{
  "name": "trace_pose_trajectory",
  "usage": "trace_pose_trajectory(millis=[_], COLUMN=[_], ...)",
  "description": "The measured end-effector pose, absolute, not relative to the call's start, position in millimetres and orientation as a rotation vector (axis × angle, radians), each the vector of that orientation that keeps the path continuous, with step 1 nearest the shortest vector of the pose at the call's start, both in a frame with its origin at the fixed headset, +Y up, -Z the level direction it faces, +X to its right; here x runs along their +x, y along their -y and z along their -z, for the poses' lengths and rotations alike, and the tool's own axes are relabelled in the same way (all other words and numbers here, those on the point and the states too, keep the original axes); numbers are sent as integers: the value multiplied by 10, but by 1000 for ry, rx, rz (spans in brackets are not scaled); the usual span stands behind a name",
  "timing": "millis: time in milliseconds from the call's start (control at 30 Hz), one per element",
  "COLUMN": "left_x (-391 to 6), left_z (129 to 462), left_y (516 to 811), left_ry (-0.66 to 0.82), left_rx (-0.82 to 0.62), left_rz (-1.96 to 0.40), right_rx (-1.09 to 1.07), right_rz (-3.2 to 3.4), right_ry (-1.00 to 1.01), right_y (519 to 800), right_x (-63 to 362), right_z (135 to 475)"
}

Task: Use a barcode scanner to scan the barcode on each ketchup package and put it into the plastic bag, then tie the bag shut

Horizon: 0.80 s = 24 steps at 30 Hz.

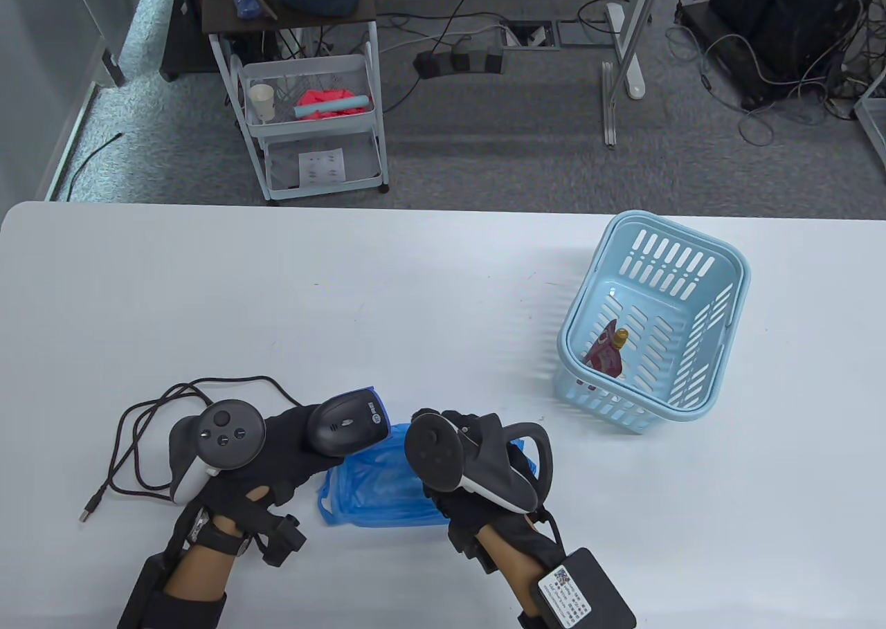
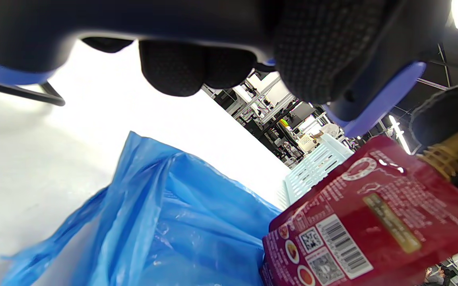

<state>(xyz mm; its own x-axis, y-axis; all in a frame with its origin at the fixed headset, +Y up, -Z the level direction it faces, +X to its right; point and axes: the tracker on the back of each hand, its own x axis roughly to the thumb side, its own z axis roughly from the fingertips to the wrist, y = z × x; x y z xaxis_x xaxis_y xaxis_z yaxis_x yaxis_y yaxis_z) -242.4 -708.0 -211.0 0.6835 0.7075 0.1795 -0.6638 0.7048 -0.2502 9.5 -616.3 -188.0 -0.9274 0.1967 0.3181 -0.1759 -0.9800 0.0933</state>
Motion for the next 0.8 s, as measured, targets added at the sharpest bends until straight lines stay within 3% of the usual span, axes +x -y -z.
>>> trace_pose_trajectory(millis=[800], left_x=[-2433], left_z=[2113], left_y=[7071], left_ry=[267], left_rx=[-175], left_rz=[-765], right_rx=[527], right_rz=[-3115], right_ry=[-149], right_y=[6419], right_x=[-96], right_z=[1896])
